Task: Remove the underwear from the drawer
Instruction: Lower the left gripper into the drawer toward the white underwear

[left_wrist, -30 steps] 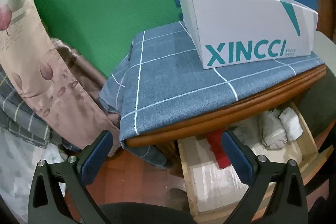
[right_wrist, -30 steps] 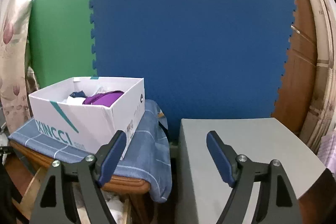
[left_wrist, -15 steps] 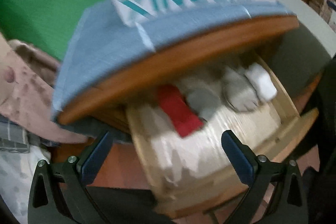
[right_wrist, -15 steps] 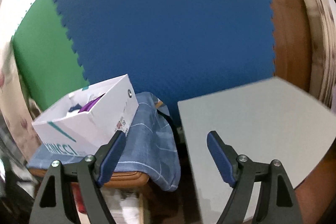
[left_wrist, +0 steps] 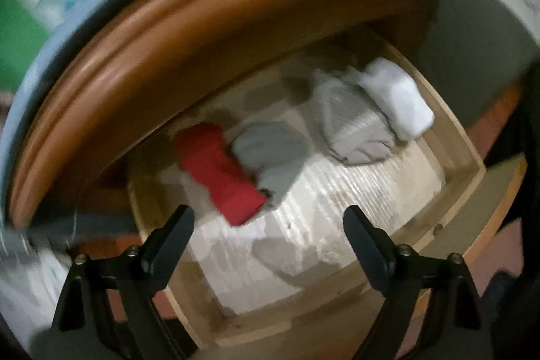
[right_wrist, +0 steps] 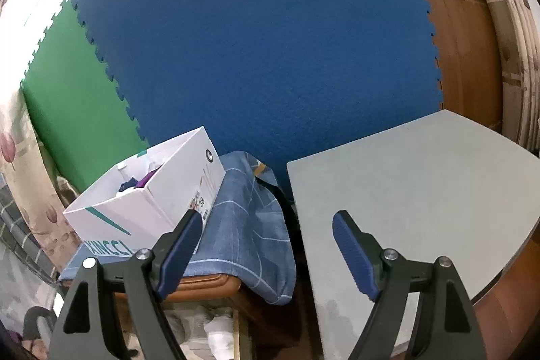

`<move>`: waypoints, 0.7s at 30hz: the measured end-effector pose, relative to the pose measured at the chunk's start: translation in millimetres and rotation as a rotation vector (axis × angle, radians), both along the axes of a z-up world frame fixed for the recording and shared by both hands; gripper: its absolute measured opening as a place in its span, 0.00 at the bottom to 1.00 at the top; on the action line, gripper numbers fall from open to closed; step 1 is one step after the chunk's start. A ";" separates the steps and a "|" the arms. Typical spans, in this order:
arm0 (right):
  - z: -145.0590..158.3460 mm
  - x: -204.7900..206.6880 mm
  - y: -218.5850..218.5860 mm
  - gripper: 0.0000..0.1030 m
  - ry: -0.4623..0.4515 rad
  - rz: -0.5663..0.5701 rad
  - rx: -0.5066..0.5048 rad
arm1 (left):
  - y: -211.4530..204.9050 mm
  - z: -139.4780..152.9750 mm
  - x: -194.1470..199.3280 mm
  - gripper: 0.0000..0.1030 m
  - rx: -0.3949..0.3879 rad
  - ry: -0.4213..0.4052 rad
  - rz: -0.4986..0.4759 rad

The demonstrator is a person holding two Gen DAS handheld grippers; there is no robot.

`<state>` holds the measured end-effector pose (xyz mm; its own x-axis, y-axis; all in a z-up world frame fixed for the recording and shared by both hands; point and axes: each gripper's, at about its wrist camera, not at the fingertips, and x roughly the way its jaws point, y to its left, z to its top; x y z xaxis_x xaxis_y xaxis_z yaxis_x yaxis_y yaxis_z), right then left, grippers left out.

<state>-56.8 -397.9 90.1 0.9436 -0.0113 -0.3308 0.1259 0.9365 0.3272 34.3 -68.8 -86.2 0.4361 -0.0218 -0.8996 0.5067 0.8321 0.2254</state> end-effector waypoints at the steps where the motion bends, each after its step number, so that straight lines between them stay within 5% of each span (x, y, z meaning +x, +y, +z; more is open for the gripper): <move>1: -0.6 -0.9 -1.7 0.79 -0.001 -0.001 0.007 | -10.9 -2.9 -1.1 0.78 0.012 0.005 -0.045; 4: -2.3 -3.5 -7.7 0.79 -0.005 -0.003 0.031 | -37.7 -7.3 0.3 0.70 -0.013 0.056 -0.127; 9: -3.3 -6.5 -12.9 0.79 -0.007 0.000 0.052 | -78.0 -12.4 7.0 0.70 -0.038 0.106 -0.157; 15: -5.1 -11.2 -22.1 0.79 -0.016 0.002 0.081 | -106.3 -12.7 18.1 0.70 -0.118 0.135 -0.129; 21: -8.3 -21.1 -35.1 0.79 -0.041 0.001 0.129 | -122.1 -25.2 31.4 0.70 -0.065 0.155 -0.074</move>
<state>-77.9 -433.0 81.8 0.9563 0.0294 -0.2911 0.1096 0.8865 0.4496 65.8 -190.9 -111.4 0.2869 -0.1093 -0.9517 0.5919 0.8013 0.0864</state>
